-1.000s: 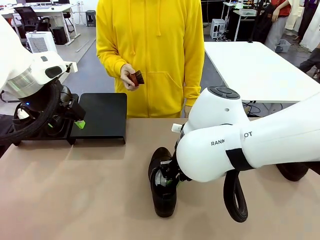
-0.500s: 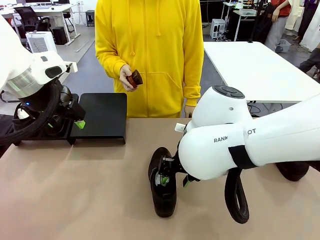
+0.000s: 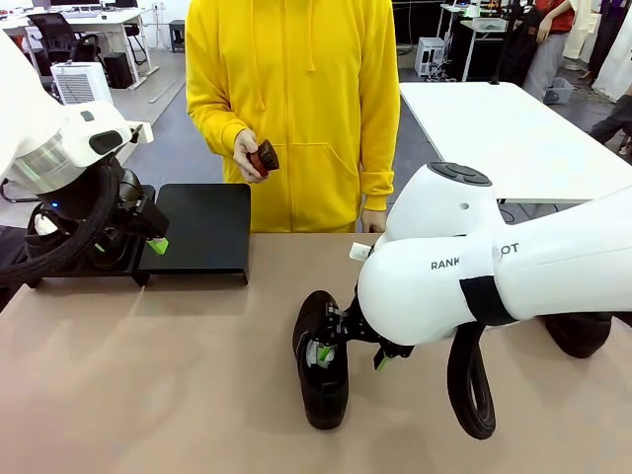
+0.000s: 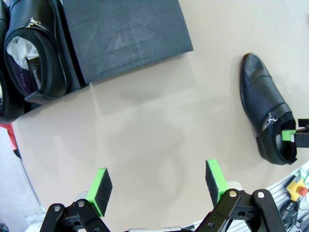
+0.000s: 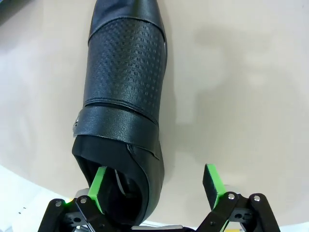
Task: Organize the shoes by placing them on the stand.
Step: Place the Shoe from the middle of the table onto the Shoes Stand.
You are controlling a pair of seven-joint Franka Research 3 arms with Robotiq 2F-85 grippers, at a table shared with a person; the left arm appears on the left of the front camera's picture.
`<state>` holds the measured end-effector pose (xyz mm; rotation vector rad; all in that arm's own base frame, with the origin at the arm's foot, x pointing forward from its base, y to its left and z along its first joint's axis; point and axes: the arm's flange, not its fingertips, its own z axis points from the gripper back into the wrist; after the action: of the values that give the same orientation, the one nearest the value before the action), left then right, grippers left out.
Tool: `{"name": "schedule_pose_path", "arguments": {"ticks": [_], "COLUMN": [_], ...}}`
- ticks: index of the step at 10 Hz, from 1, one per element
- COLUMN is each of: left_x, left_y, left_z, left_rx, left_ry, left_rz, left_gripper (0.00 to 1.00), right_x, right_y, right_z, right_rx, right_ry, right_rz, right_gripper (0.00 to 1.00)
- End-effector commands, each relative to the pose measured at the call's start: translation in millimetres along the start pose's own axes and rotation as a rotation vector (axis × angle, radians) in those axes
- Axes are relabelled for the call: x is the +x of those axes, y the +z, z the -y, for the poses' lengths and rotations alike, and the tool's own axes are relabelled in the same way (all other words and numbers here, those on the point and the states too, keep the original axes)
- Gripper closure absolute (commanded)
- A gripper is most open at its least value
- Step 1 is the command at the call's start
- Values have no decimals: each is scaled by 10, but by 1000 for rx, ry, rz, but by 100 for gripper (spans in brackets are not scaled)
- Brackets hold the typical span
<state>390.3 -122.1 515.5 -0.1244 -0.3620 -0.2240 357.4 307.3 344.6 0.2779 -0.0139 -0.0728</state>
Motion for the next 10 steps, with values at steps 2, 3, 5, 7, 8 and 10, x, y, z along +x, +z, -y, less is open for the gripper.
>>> {"name": "schedule_pose_path", "arguments": {"ticks": [2,3,5,7,8,10], "left_x": [-2,-2,-2,-2,0,-185], "left_y": [6,6,6,6,0,115], "left_z": [0,0,0,0,0,452], "left_rx": [-3,-3,-3,-3,0,-104], "left_ry": [15,15,15,15,0,30], "left_rz": [8,8,8,8,0,6], "left_gripper": [0,0,0,0,0,0], "right_x": [11,11,3,43,126,360], "right_y": [-35,-35,-10,565,824,1072], "right_z": [-28,-28,2,287,472,956], "right_rx": [2,2,0,93,122,159], "right_ry": [-3,-3,-1,-71,-150,-379], "right_rz": [23,23,0,93,172,270], "right_gripper": [0,0,0,0,0,0]}}
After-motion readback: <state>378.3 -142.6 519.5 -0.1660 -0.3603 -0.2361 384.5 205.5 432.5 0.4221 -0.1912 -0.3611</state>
